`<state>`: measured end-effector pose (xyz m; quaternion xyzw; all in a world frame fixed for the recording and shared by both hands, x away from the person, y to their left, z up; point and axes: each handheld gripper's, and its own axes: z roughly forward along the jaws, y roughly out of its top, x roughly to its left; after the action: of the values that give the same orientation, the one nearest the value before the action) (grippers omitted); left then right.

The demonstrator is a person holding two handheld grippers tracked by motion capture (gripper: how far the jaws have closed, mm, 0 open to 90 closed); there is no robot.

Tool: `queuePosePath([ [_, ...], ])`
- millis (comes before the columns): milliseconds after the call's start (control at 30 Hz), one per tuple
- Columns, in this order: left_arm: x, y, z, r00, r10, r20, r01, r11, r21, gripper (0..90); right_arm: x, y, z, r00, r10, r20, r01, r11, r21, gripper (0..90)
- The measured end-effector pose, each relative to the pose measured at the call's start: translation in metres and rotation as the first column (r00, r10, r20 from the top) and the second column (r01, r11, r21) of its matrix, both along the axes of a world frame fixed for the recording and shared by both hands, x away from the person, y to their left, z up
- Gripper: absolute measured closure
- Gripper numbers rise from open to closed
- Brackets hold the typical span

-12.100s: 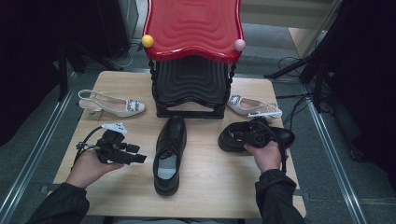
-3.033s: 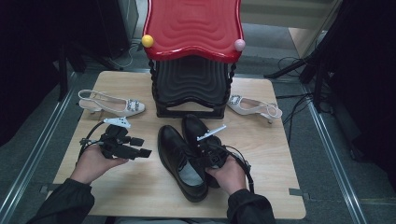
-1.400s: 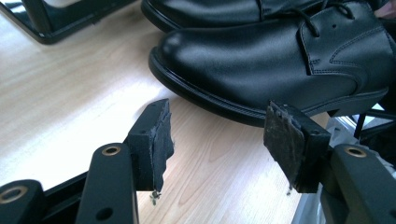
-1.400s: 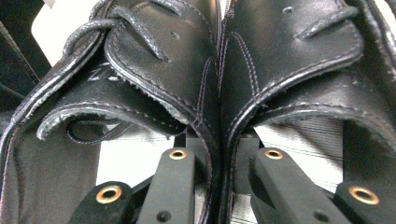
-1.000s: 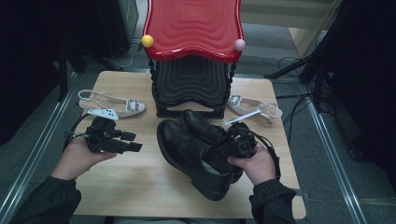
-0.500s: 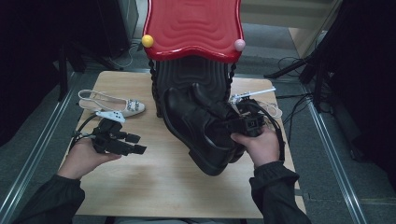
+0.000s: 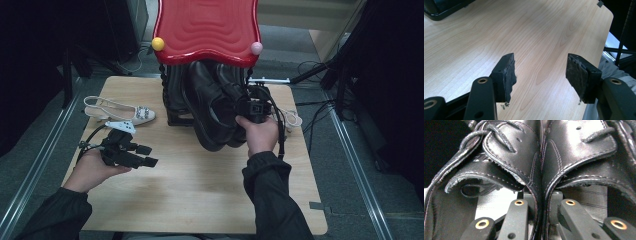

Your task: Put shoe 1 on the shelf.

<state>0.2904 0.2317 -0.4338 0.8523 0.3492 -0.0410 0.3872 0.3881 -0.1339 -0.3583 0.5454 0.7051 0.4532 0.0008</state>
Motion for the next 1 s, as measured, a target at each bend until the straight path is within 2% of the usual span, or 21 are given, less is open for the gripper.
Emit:
queuePosePath([
  [233,0.000,0.000,-0.003,0.9999,-0.011,-0.005,0.011,0.9999,0.001,40.6,0.016,0.022,-0.007,0.9944,-0.101,0.029,0.101,0.9947,0.017,83.2],
  [367,0.000,0.000,-0.003,0.9999,-0.012,-0.004,0.012,0.9999,-0.002,40.6,0.021,0.036,-0.009,0.9814,-0.170,0.090,0.173,0.9845,-0.027,83.2],
  [533,0.001,0.002,-0.004,0.9998,-0.017,-0.008,0.017,0.9998,-0.002,40.7,0.028,0.050,-0.015,0.9678,-0.223,0.118,0.230,0.9714,-0.058,83.2],
  [667,0.001,0.001,-0.006,0.9997,-0.022,-0.013,0.022,0.9998,-0.004,40.7,0.030,0.060,-0.020,0.9586,-0.256,0.126,0.264,0.9630,-0.054,83.1],
  [767,0.001,-0.001,-0.006,0.9995,-0.030,-0.012,0.030,0.9996,-0.003,40.7,0.033,0.068,-0.022,0.9517,-0.285,0.115,0.291,0.9556,-0.044,83.1],
  [833,0.001,-0.002,-0.006,0.9994,-0.033,-0.011,0.033,0.9995,-0.002,40.7,0.034,0.070,-0.022,0.9506,-0.287,0.118,0.295,0.9541,-0.053,83.1],
  [867,0.001,-0.003,-0.007,0.9994,-0.032,-0.009,0.032,0.9995,0.002,40.7,0.037,0.075,-0.022,0.9437,-0.308,0.120,0.317,0.9467,-0.058,83.0],
  [1000,0.001,-0.004,-0.007,0.9992,-0.036,-0.014,0.036,0.9993,-0.007,40.7,0.040,0.081,-0.021,0.9320,-0.349,0.098,0.355,0.9332,-0.055,82.7],
])
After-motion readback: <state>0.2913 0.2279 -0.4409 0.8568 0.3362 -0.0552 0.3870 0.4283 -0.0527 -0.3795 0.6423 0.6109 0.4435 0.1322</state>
